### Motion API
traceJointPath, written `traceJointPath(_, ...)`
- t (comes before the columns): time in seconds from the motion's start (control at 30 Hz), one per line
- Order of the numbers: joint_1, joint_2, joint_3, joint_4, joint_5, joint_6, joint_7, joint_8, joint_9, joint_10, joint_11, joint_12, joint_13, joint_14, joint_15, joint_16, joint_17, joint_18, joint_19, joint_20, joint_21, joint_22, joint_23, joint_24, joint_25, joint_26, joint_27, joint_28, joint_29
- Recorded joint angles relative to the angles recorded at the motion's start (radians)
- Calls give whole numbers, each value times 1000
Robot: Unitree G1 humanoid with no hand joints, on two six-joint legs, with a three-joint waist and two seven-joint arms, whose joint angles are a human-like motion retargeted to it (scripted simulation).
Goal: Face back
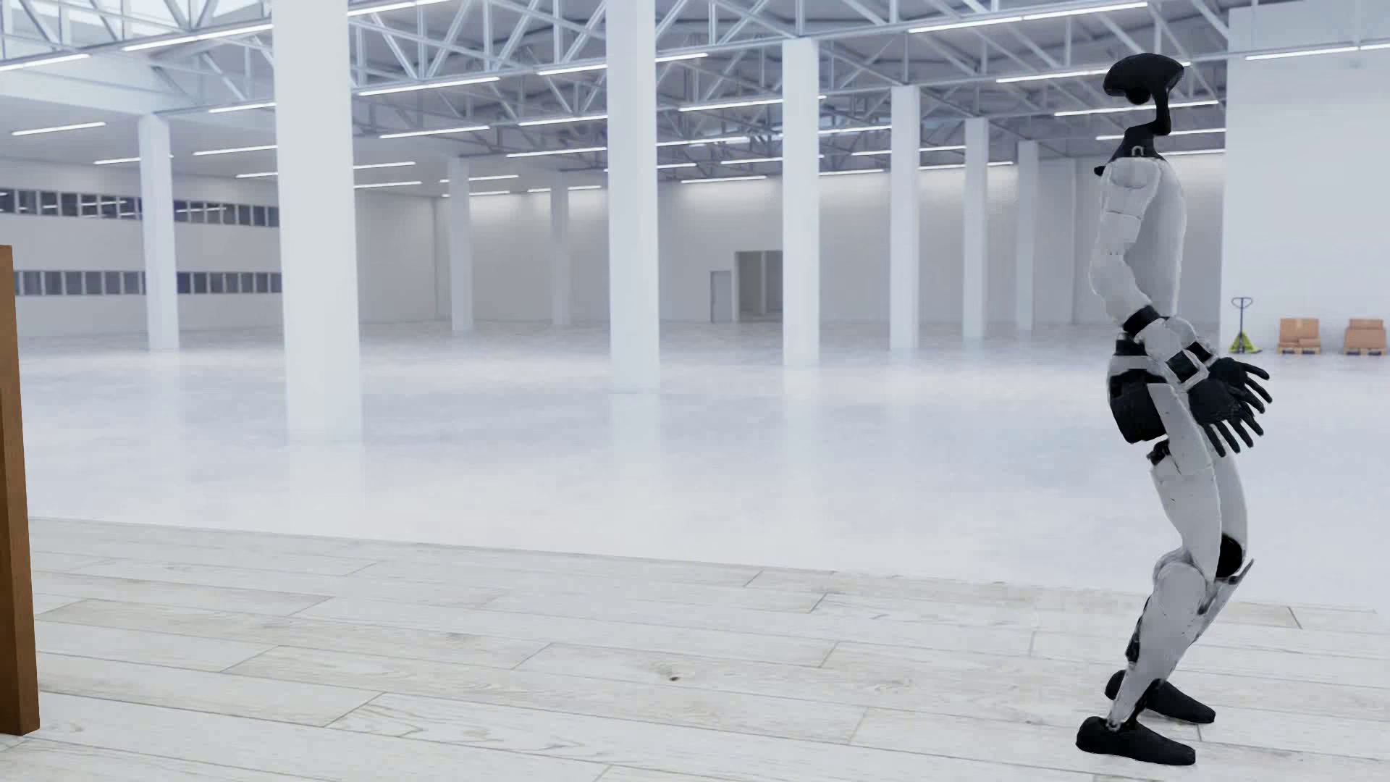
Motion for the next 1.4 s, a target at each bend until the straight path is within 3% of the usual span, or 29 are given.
traceJointPath(0.03,29,-13,-30,-3,27,-7,4,44,-11,-84,35,43,-46,-102,-30,-7,28,48,-44,-54,26,74,-8,8,-2,3,58,-1,-12)
traceJointPath(0.07,66,-29,-56,0,23,-37,30,64,-9,-126,86,42,-56,-77,-61,-17,51,-60,-37,-48,29,111,6,31,-5,28,86,-12,-34)
traceJointPath(0.13,62,-65,-81,17,-2,-69,77,32,36,-69,165,-51,-25,-113,-106,-15,31,-70,-56,-91,14,41,32,76,-19,83,110,-19,-93)
traceJointPath(0.17,13,-79,-99,24,0,-75,90,43,55,27,190,-77,-17,-79,-119,-41,38,-54,-59,-96,-8,19,62,80,-31,83,121,-10,-128)
traceJointPath(0.23,-32,-57,-138,27,32,-44,47,92,60,62,150,-41,7,-36,-106,-37,17,81,-59,-61,-7,108,54,61,-44,38,124,-23,-189)
traceJointPath(0.27,-6,-58,-147,47,46,-36,25,118,59,-81,148,-33,5,-70,-109,-11,21,8,-58,7,5,105,57,54,-45,40,111,-51,-219)
traceJointPath(0.3,23,-57,-153,56,29,-43,45,104,59,-118,153,-38,12,-61,-121,30,52,-126,-61,-19,18,104,19,43,-41,44,115,-66,-237)
traceJointPath(0.43,53,-67,-146,76,-62,-58,125,-10,68,-44,210,-87,-12,-100,-178,-23,34,-129,-41,-91,-38,31,48,-2,-22,23,81,-48,-173)
traceJointPath(0.47,-9,-57,-121,85,-45,-57,108,14,72,100,207,-88,-13,-18,-181,-28,19,-93,-61,-124,-31,33,79,2,-34,4,78,-37,-158)
traceJointPath(0.53,-104,-19,-98,27,-17,-23,29,67,60,216,153,-60,-17,23,-166,-31,-14,173,-59,-43,-32,65,106,24,-53,-2,51,-64,-161)
traceJointPath(0.57,-137,-13,-77,3,-12,-8,24,84,59,191,152,-62,-17,-43,-173,-10,-36,169,-55,-9,-4,3,87,46,-62,20,50,-95,-175)
traceJointPath(0.6,-128,-11,-75,-3,4,7,15,105,55,90,169,-55,-30,-91,-186,16,-5,134,-51,3,21,28,56,71,-68,16,69,-120,-191)
traceJointPath(0.63,-78,-20,-81,27,9,20,12,100,50,-46,210,-39,-46,-36,-197,43,38,-55,-37,-14,33,87,29,83,-68,4,88,-135,-202)
traceJointPath(0.67,-51,-25,-111,31,-26,10,31,52,51,-61,237,-44,-18,-48,-198,58,46,-116,-20,-32,33,91,-4,84,-56,13,87,-140,-195)
traceJointPath(0.77,4,-59,-165,63,-112,-58,133,-4,54,-83,234,-97,12,-80,-218,10,39,-118,52,-52,-20,60,3,38,-19,14,134,-77,-126)
traceJointPath(0.83,9,-39,-182,77,-81,-74,89,16,64,-33,221,-117,34,-96,-222,-19,-9,-135,4,-89,-20,21,56,-17,-9,-14,129,-27,-94)
traceJointPath(0.87,-1,-15,-170,71,-65,-77,63,33,73,28,197,-110,30,-73,-213,-15,-15,-54,-32,-93,-34,28,75,-25,1,-31,125,-19,-95)
traceJointPath(0.9,-18,-10,-155,63,-40,-61,26,63,61,53,171,-65,22,-76,-201,-2,-12,89,-20,-61,-40,36,62,-17,10,-40,111,-27,-114)
traceJointPath(0.93,0,1,-153,68,-23,-47,11,89,56,-12,151,-35,-2,-120,-193,24,-9,162,-25,-26,-23,63,41,-7,13,-33,93,-44,-143)
traceJointPath(0.97,55,-15,-141,103,-23,-40,26,87,54,-99,186,-16,-20,-124,-176,44,10,-144,-15,-23,2,80,8,1,9,-9,73,-58,-176)
traceJointPath(1.03,91,-63,-123,116,-61,-44,71,27,46,-127,265,-40,-10,-133,-133,14,67,-174,23,-67,16,58,1,22,4,45,60,-47,-212)
traceJointPath(1.1,92,-83,-139,125,-127,-70,113,-48,63,-47,222,-84,-18,-121,-180,-3,42,-171,54,-111,-43,49,28,38,1,50,88,-19,-176)
traceJointPath(1.13,33,-70,-134,129,-113,-73,97,-25,78,103,221,-103,-5,-42,-183,-27,3,-142,-7,-111,-62,20,66,37,-3,52,76,-7,-158)
traceJointPath(1.17,-44,-68,-135,111,-90,-62,45,8,67,234,204,-97,7,91,-174,-27,-25,-34,-7,-122,-50,19,100,33,-7,44,59,-8,-157)
traceJointPath(1.23,-99,-43,-156,70,-50,-28,-3,77,58,157,164,-42,18,-28,-158,27,-19,125,-12,-14,-12,16,54,31,-13,35,69,-73,-178)
traceJointPath(1.27,-94,-38,-155,86,-21,4,-6,96,59,-28,172,-20,7,-125,-158,31,4,129,-6,34,11,48,35,34,-19,27,91,-99,-187)
traceJointPath(1.3,-47,-49,-145,92,-31,7,-17,84,57,-83,218,-27,11,-30,-161,51,48,-156,7,2,16,70,11,36,-21,35,114,-104,-186)
traceJointPath(1.37,-7,-75,-147,98,-79,-18,36,43,38,-109,264,1,-30,-37,-142,17,66,-170,34,-24,28,38,-8,38,-13,43,171,-77,-139)
traceJointPath(1.4,15,-67,-132,102,-113,-37,69,9,31,-120,242,-27,-24,-45,-162,-9,52,-170,53,-57,-13,33,14,35,-10,47,149,-54,-105)
